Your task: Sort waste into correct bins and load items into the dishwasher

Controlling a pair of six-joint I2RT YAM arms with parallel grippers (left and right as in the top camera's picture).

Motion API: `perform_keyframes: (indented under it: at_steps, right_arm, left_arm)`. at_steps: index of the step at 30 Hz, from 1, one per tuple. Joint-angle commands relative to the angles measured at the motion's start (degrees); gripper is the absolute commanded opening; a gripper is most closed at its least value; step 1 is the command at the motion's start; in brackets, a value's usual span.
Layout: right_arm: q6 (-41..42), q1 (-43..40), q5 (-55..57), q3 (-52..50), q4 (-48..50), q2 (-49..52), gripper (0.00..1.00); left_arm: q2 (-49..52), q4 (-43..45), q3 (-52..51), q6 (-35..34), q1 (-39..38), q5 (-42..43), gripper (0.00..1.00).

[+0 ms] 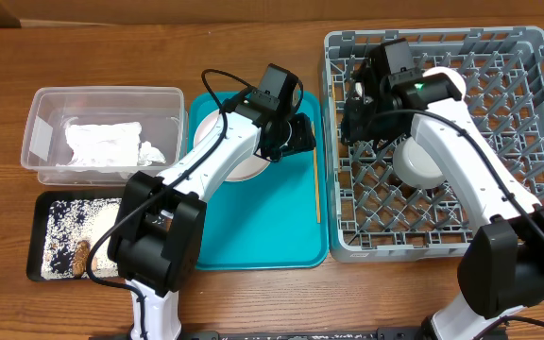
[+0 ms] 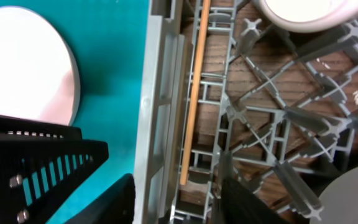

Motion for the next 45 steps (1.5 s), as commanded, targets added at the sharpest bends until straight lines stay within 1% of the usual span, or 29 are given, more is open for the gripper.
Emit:
perform_keyframes:
  at_steps: [1, 5, 6, 9, 14, 23, 26, 29, 36, 38, 39, 42, 45]
  right_arm:
    - [-0.20, -0.39, 2.95, 0.15, 1.14, 0.15, 0.47]
    - [-0.20, -1.60, 3.48, 2.05, 0.98, -0.09, 0.49]
    - [-0.20, -1.88, 3.48, 2.86, 0.66, -0.17, 0.51]
    - [-0.20, -2.95, 3.45, 5.81, -0.79, -0.48, 0.52]
    - [-0.20, -4.52, 3.48, 8.92, -3.02, -1.38, 0.53]
    - [-0.20, -5.79, 3.48, 9.01, -4.15, -1.95, 0.54]
    - [-0.20, -5.79, 3.48, 9.01, -4.13, -1.95, 0.54]
    - [-0.20, -5.79, 3.48, 9.01, -3.96, -1.95, 0.54]
    - [-0.22, -5.79, 3.50, 9.01, -3.96, -1.95, 0.54]
    - [-0.20, -5.79, 3.50, 9.03, -3.98, -1.95, 0.54]
    - [-0.20, -5.79, 3.48, 9.01, -3.98, -1.95, 0.54]
    - [-0.20, -5.79, 3.48, 9.01, -3.96, -1.95, 0.54]
    - [-0.20, -5.79, 3.48, 9.01, -3.98, -1.95, 0.54]
  left_arm:
    - [1.01, 0.26, -0.63, 0.07, -1.40, 0.42, 0.51]
    - [1.36, -0.09, -0.68, 0.04, -2.75, -3.85, 0.51]
    - [1.64, -0.04, -0.74, 0.04, -3.10, -4.61, 0.51]
    - [2.95, 0.02, -0.85, -0.61, -4.46, -4.76, 0.48]
    - [6.69, 0.00, -0.85, -1.79, -5.99, -4.94, 0.40]
    - [11.61, 0.02, -0.85, -2.93, -6.16, -5.07, 0.39]
    - [12.22, -0.83, -0.85, -2.89, -6.16, -7.74, 0.32]
    - [12.20, -2.56, -0.83, -2.21, -6.16, -10.71, 0.28]
    - [12.20, -3.54, -0.83, -0.70, -6.05, -11.34, 0.29]
    - [12.20, -4.42, -0.83, -0.72, -6.05, -12.52, 0.31]
    - [12.20, -4.48, -0.83, -0.70, -6.12, -12.55, 0.34]
    - [12.20, -4.44, -0.85, -0.68, -6.21, -12.81, 0.36]
    - [12.22, -5.79, -0.85, -0.55, -6.21, -15.72, 0.36]
